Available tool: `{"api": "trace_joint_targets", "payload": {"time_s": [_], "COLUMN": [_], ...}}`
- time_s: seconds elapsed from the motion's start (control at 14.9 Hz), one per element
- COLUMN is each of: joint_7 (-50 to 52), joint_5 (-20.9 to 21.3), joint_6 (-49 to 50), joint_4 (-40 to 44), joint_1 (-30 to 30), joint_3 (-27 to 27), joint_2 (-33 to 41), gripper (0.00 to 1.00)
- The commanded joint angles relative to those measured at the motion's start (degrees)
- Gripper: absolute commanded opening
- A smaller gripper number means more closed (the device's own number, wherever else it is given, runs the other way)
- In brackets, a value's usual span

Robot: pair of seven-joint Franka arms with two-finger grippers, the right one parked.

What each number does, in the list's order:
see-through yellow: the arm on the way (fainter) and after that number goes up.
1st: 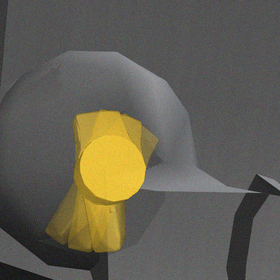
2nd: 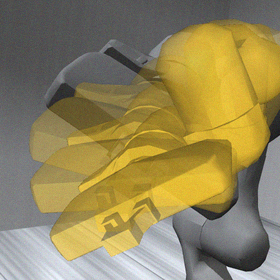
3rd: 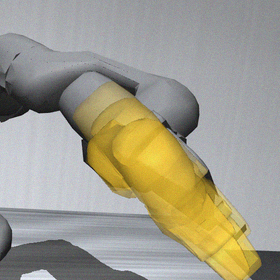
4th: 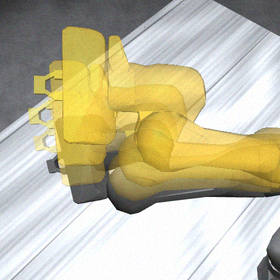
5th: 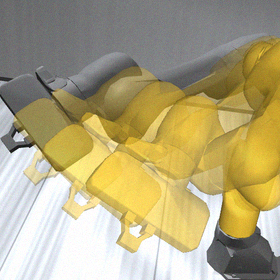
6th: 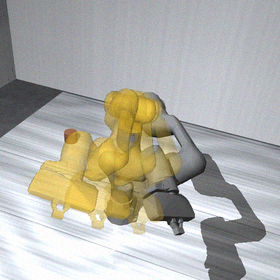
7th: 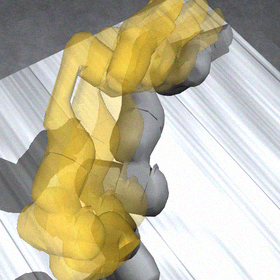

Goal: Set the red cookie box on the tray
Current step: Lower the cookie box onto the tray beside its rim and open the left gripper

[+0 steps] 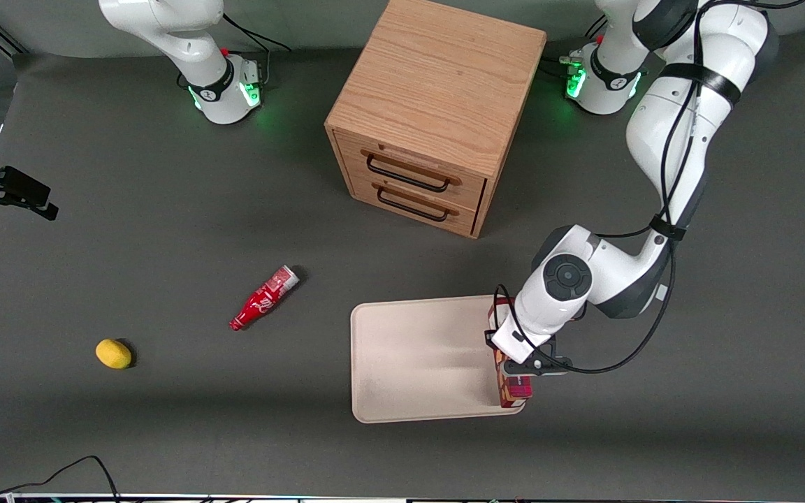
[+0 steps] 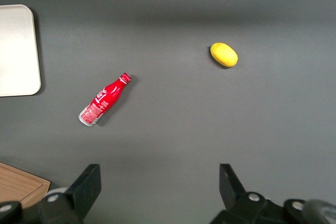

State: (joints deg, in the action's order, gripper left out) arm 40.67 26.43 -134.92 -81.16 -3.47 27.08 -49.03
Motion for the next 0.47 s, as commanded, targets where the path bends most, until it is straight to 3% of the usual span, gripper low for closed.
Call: {"api": "trace_joint_targets", "payload": {"time_s": [0.0, 0.07, 0.4], "joint_7": [2.2, 2.3, 2.0], "joint_5": [1.9, 1.8, 1.1], "joint_6": [-0.7, -0.7, 6.8], "joint_4": [0.6, 0.6, 1.1], "joint_1": [-0.7, -0.6, 0.3], "joint_3": [-0.4, -0.4, 0.1], "joint_2": [0.0, 0.1, 3.6], "gripper": [0.93, 1.0, 1.0]}}
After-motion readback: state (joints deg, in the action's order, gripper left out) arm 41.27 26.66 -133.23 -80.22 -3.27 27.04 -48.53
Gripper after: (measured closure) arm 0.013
